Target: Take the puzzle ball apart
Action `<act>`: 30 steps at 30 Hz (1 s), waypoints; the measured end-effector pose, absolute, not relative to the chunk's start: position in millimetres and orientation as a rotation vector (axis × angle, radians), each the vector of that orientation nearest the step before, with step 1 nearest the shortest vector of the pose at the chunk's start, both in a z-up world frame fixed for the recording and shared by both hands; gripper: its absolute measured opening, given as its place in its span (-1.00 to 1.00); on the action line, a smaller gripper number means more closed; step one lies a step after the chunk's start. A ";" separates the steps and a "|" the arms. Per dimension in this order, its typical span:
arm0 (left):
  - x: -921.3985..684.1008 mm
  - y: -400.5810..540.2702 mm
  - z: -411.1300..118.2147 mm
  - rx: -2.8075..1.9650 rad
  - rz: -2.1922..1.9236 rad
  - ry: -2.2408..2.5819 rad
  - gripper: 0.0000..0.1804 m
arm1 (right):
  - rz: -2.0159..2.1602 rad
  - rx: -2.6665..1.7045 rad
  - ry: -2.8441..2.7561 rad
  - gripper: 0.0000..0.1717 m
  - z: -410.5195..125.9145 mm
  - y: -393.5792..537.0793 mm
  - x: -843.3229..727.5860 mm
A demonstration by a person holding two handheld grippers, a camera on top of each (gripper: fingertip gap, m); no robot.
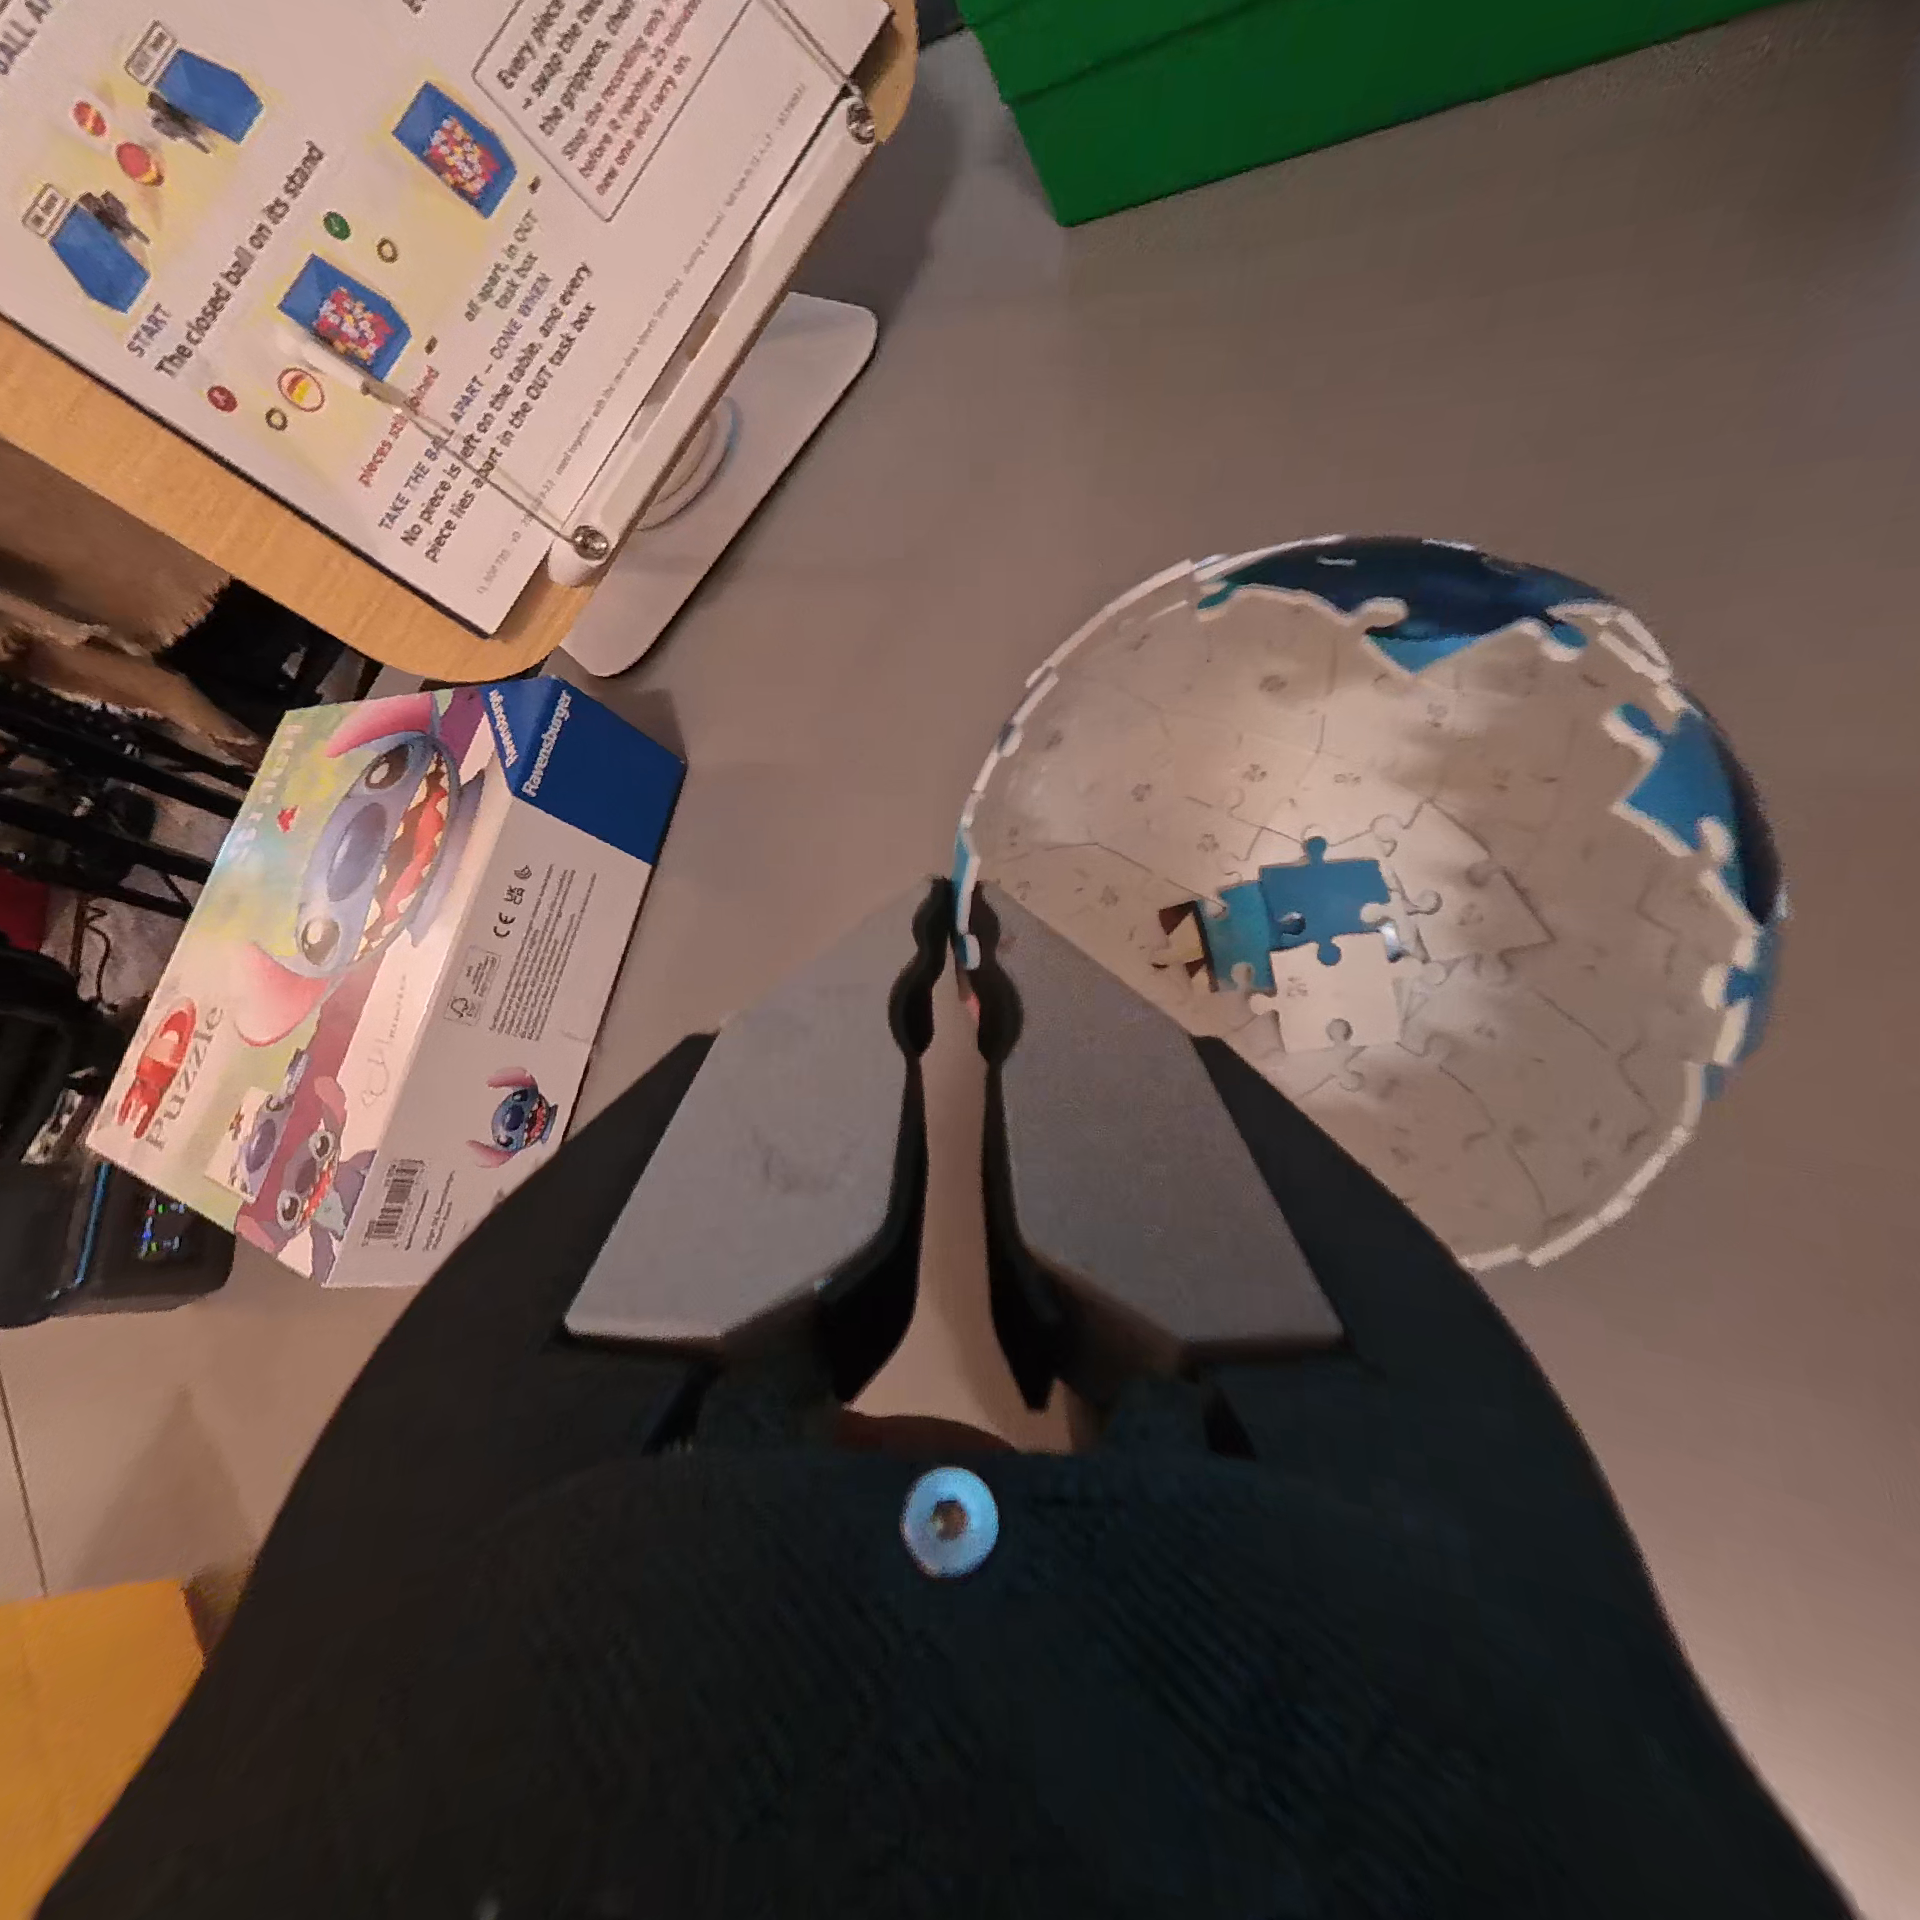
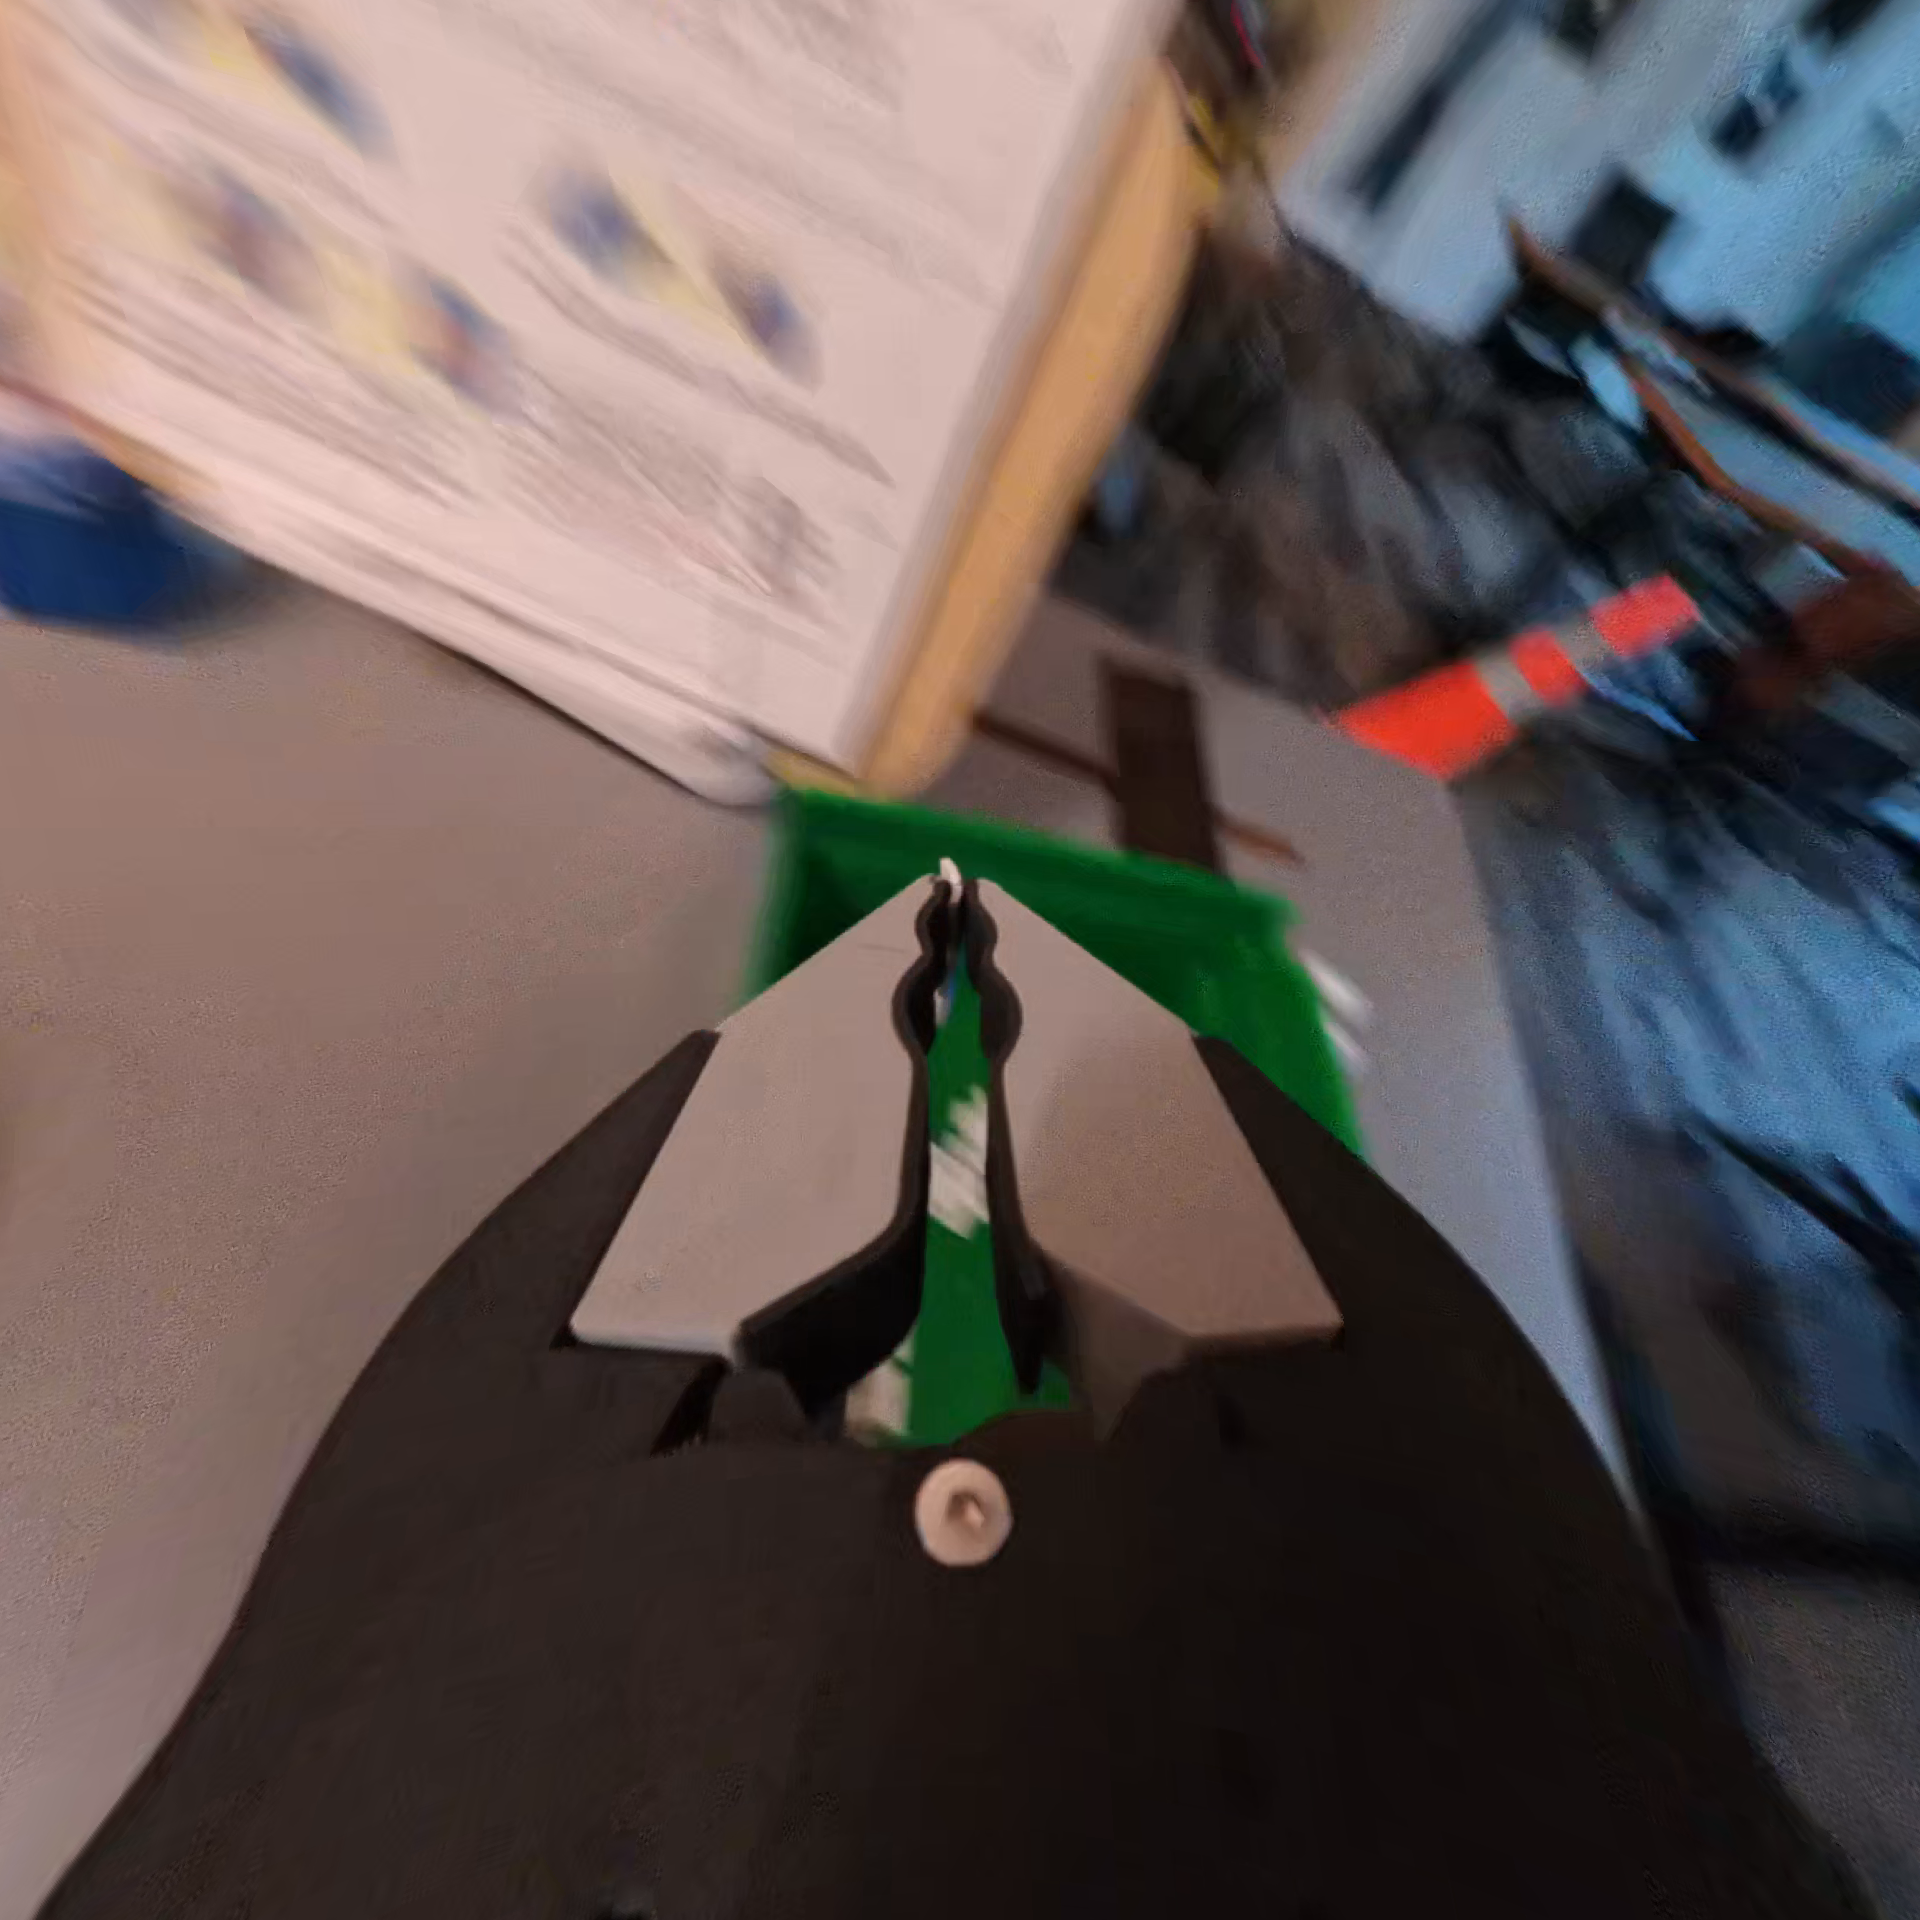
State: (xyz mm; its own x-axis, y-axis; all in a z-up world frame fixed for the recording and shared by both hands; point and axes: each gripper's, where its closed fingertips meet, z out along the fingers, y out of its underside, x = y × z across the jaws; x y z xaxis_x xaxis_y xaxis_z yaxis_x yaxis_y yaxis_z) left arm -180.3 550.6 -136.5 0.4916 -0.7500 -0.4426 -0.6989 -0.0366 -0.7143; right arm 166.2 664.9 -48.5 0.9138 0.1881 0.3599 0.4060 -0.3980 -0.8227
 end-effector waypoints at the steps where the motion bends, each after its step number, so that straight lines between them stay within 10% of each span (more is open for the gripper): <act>1: -181.3 551.1 -136.7 -1.765 -0.054 1.210 -1.00 | -0.315 -2.095 -0.396 -0.90 -69.2 666.2 189.9; 3: -183.1 551.4 -136.1 -1.774 -0.022 1.173 -1.00 | -0.324 -2.188 -0.363 -0.56 -92.5 659.1 199.6; 11: -187.6 554.5 -135.2 -1.842 0.002 1.023 -1.00 | -0.159 -1.971 -0.523 -0.55 -68.0 633.9 83.0; 16: -191.5 557.2 -134.5 -1.862 0.035 0.933 -1.00 | 0.751 -1.822 -0.885 -0.41 -75.3 552.5 -100.0; 30: -176.0 535.6 -90.0 -1.760 -0.041 1.093 -0.74 | 0.496 -1.872 -1.076 -0.45 -116.4 549.3 -129.2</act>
